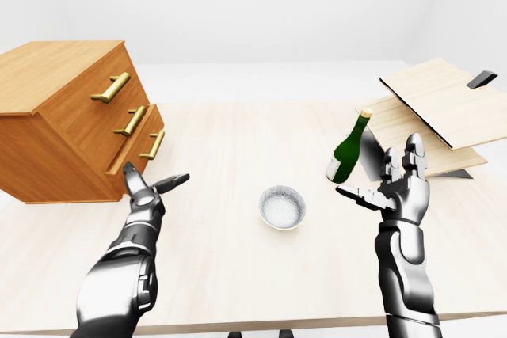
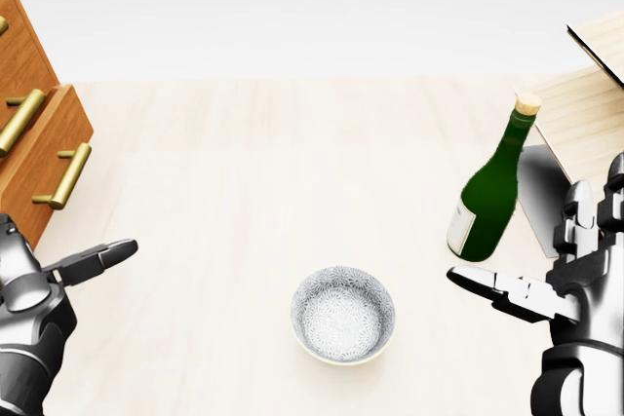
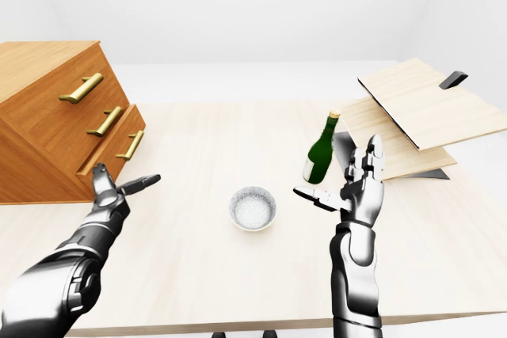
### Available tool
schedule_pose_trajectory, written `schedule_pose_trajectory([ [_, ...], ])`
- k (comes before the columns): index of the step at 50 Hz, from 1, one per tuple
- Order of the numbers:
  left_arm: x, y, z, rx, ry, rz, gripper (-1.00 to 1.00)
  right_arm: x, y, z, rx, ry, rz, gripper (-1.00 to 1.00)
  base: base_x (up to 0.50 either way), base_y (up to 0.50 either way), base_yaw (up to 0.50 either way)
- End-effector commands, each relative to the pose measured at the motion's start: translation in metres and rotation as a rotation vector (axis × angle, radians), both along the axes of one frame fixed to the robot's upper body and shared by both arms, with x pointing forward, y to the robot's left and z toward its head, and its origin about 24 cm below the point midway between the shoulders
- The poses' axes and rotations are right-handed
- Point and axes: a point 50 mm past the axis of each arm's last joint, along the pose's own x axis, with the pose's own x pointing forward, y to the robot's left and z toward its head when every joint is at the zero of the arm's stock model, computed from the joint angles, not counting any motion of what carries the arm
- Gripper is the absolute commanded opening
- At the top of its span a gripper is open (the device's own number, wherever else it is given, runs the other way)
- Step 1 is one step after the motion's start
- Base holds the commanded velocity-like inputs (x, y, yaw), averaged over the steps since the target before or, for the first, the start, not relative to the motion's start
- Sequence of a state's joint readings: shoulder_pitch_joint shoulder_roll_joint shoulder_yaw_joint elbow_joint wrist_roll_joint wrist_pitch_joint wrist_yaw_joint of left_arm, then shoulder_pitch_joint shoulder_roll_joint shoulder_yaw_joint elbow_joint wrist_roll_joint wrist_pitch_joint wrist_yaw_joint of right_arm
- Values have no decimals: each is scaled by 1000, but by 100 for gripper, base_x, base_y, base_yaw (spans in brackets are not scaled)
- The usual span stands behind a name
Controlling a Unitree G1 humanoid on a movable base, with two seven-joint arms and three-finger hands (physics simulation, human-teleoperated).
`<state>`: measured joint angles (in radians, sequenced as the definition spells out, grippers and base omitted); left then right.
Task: Close the bottom drawer of the cabinet.
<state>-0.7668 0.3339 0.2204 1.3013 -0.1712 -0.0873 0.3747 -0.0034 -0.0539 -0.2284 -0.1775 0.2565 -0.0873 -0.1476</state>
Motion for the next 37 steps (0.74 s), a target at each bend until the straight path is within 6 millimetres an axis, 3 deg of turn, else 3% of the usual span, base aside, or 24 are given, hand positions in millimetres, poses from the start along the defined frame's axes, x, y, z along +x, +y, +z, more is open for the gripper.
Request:
schedule_pose_trajectory([
  [1, -13, 21, -2, 4, 14, 215, 100, 0, 0, -1, 2, 3, 0, 100, 0, 0, 0],
  [37, -20, 52, 13, 1, -22, 309, 100, 1, 1, -1, 1, 6, 3, 100, 0, 0, 0],
])
